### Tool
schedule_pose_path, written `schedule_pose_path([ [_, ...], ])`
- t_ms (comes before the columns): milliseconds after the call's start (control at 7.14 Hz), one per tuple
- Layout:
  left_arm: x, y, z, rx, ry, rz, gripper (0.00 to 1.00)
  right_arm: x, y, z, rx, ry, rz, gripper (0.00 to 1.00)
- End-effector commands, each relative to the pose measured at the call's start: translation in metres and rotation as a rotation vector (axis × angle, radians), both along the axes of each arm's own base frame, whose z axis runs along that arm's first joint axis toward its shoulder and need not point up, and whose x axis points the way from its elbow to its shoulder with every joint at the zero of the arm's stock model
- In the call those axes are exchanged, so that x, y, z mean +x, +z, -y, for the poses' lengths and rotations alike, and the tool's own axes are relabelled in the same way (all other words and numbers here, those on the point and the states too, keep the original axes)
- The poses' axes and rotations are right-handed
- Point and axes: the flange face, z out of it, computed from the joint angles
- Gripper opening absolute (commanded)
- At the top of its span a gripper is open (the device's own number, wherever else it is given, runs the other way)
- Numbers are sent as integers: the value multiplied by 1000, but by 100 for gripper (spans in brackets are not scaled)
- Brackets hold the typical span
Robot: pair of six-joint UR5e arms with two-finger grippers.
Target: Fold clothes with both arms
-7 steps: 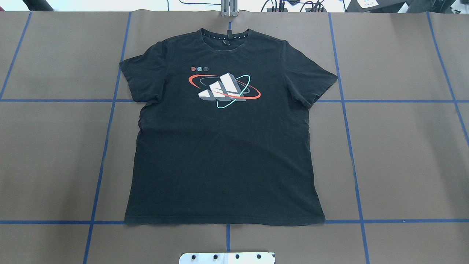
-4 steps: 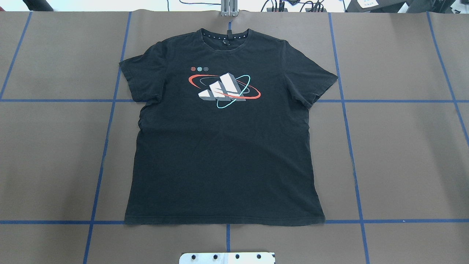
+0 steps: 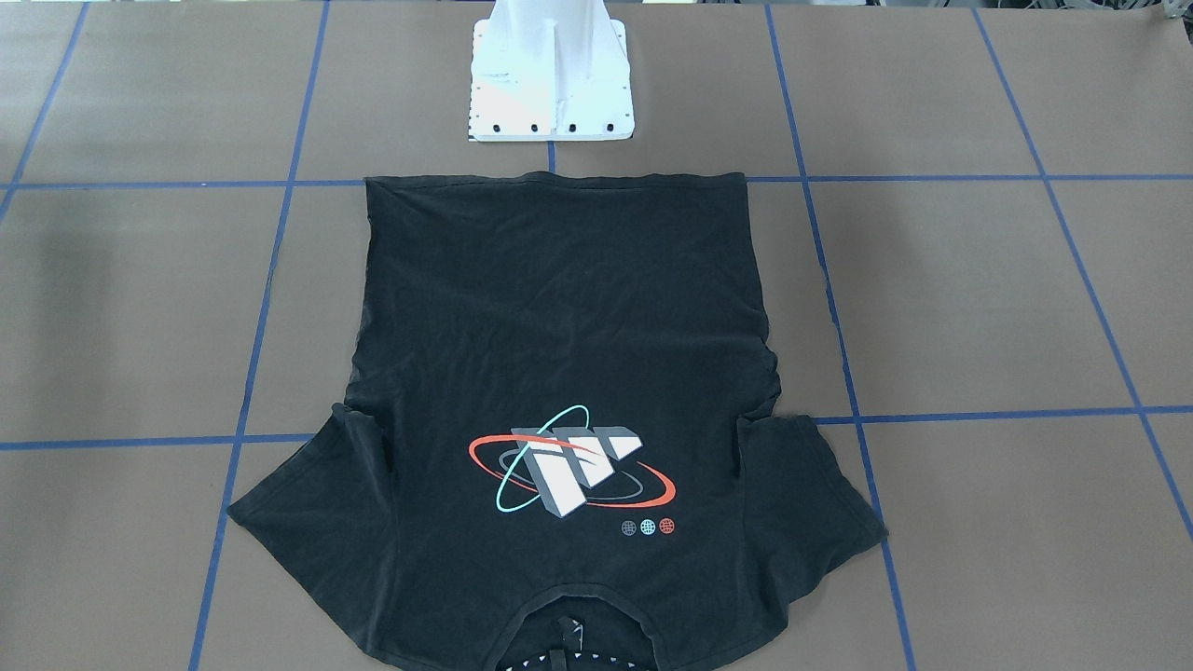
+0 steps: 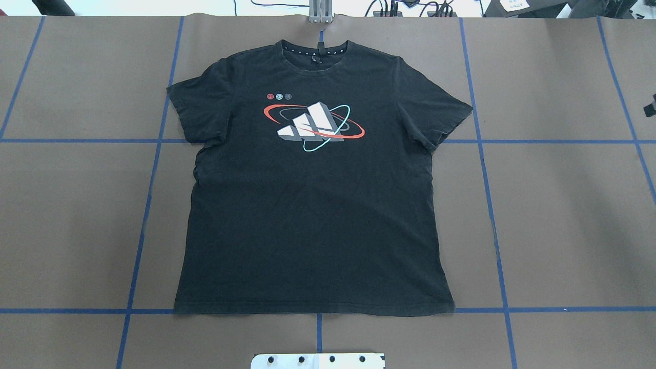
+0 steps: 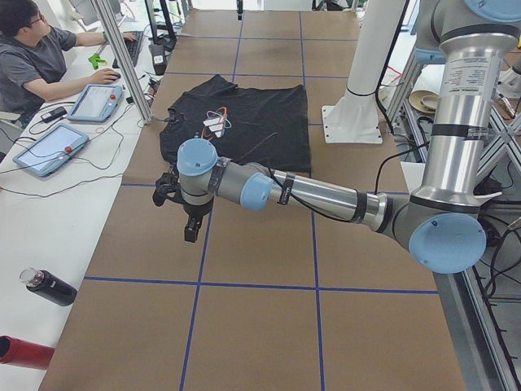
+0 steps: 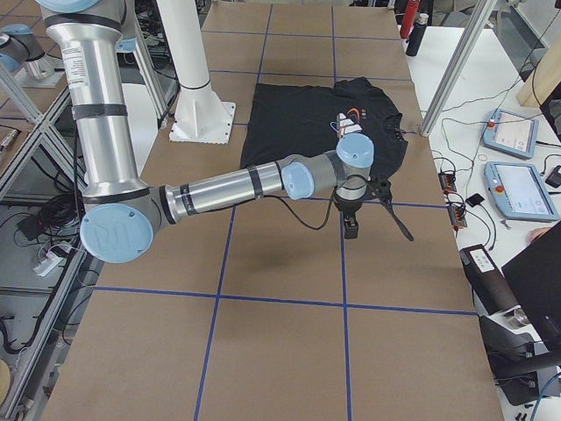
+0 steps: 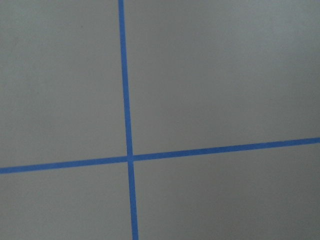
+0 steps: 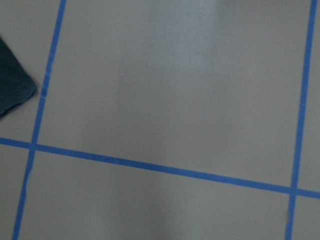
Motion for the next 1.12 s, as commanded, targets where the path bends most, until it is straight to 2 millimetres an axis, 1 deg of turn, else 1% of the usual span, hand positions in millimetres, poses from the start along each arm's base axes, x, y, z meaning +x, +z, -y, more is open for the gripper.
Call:
schedule_pose_path([
  [0, 15, -7, 11, 114, 20, -16, 100, -92, -57, 47, 23, 73, 31, 100],
  [140, 18, 8, 17, 108, 10, -22, 100, -132, -56, 46, 113, 74, 15, 100],
  [280, 23, -1, 36, 145, 0, -35, 100, -152, -38, 57, 162, 63, 37, 100],
  [420, 27, -2, 51, 130, -10, -41, 100, -190, -45, 69, 177, 44, 70, 100],
  [560, 54, -6, 53, 177, 30, -48, 100, -215, -60, 75, 187, 53, 77, 100],
  [700, 56, 6, 55, 199, 31, -47, 100, -230, -65, 75, 208, 38, 90, 100],
  [840, 55, 19, 56, 219, 27, -52, 100, -253, -67, 76, 260, 18, 120, 100],
  [980, 55, 28, 56, 213, -13, -79, 100, -272, -52, 79, 320, 16, 135, 100],
])
